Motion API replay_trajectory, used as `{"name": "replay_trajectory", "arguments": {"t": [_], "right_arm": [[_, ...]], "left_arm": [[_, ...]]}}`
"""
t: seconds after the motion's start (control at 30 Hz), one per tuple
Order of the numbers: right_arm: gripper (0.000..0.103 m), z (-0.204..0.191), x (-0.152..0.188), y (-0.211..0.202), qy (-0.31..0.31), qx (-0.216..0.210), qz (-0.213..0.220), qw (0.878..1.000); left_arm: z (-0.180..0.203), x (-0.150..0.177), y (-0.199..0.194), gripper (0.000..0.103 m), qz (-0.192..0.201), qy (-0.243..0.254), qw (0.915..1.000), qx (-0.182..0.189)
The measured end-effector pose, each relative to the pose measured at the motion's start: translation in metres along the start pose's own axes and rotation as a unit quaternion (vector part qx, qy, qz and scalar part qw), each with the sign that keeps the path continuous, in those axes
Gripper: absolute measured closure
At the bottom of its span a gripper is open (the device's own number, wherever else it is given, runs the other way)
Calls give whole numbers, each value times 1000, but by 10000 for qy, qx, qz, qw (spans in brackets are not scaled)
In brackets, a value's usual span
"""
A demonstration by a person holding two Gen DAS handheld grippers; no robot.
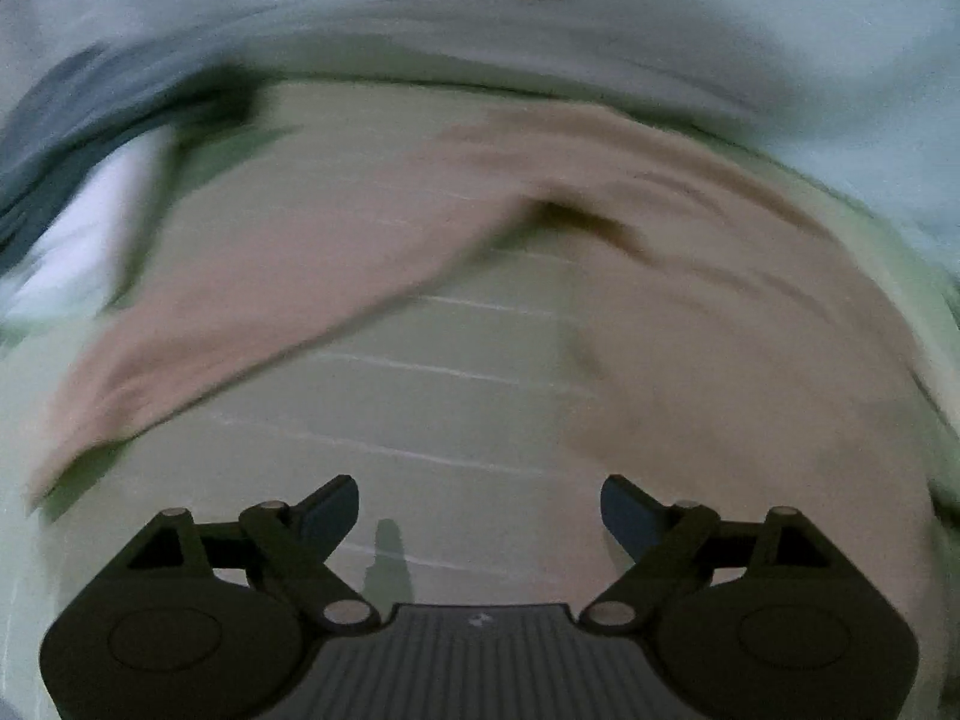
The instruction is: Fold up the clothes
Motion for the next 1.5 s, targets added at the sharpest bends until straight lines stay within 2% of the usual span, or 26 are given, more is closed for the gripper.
{"name": "replay_trajectory", "arguments": {"t": [0.13,0.27,0.3,0.37,0.53,0.63,0.77,0.83,0.97,1.03,1.1,1.13,1.2,1.23,1.27,1.3,1.37,1.4,1.5], "right_arm": [[0,0,6,-2,-111,-59,162,9998],[0,1,12,-6,-244,-137,344,9990],[0,2,14,-7,-281,-164,387,9987],[0,3,18,-10,-358,-223,469,9980],[0,5,27,-14,-541,-371,670,9956],[0,6,31,-16,-599,-414,755,9945],[0,6,33,-16,-614,-422,828,9938],[0,6,34,-16,-617,-423,861,9935],[0,7,35,-16,-616,-417,888,9933],[0,6,34,-16,-611,-415,853,9936],[0,5,29,-17,-594,-465,626,9952],[0,5,24,-17,-610,-588,438,9954],[8,3,20,-22,-686,-873,305,9934],[16,2,20,-25,-707,-1018,344,9917],[21,-1,21,-28,-719,-1119,375,9904],[23,-4,22,-31,-766,-1190,399,9891],[35,-10,24,-35,-858,-1324,417,9866],[36,-12,24,-37,-878,-1395,398,9855],[40,-8,24,-41,-514,-1844,305,9810]], "left_arm": [[40,19,3,14,-105,832,9962,223],[57,41,17,14,-242,1204,9923,-187],[56,43,19,10,-222,1190,9923,-272],[50,43,19,5,-139,1049,9935,-424],[20,34,15,5,58,429,9949,-910],[-16,24,7,5,356,-40,9861,-1621],[-69,9,3,2,269,-988,9748,-1982],[-84,9,-1,2,231,-1270,9727,-1926],[-86,11,-8,4,284,-1326,9748,-1773],[-80,14,-9,5,285,-1235,9818,-1416],[-71,15,-4,13,187,-1007,9884,-1118],[-67,15,-2,20,154,-834,9905,-1081],[-58,15,-1,29,210,-566,9931,-1009],[-56,14,-1,38,198,-533,9941,-921],[-56,13,-1,45,170,-582,9948,-814],[-56,12,0,49,141,-639,9953,-711],[-59,11,-1,57,119,-745,9952,-616],[-60,12,-2,61,124,-777,9951,-597],[-65,14,-5,65,133,-853,9948,-543]]}}
Point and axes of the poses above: each gripper's, at about its wrist camera, not at the fingertips, and y roughly the way its jaws point, z to its right, x to its underside, the point moved 2 cm from there along y, roughly the way its jaws point, and after that the axes turned 15 degrees about -y, right-handed, at the moved point
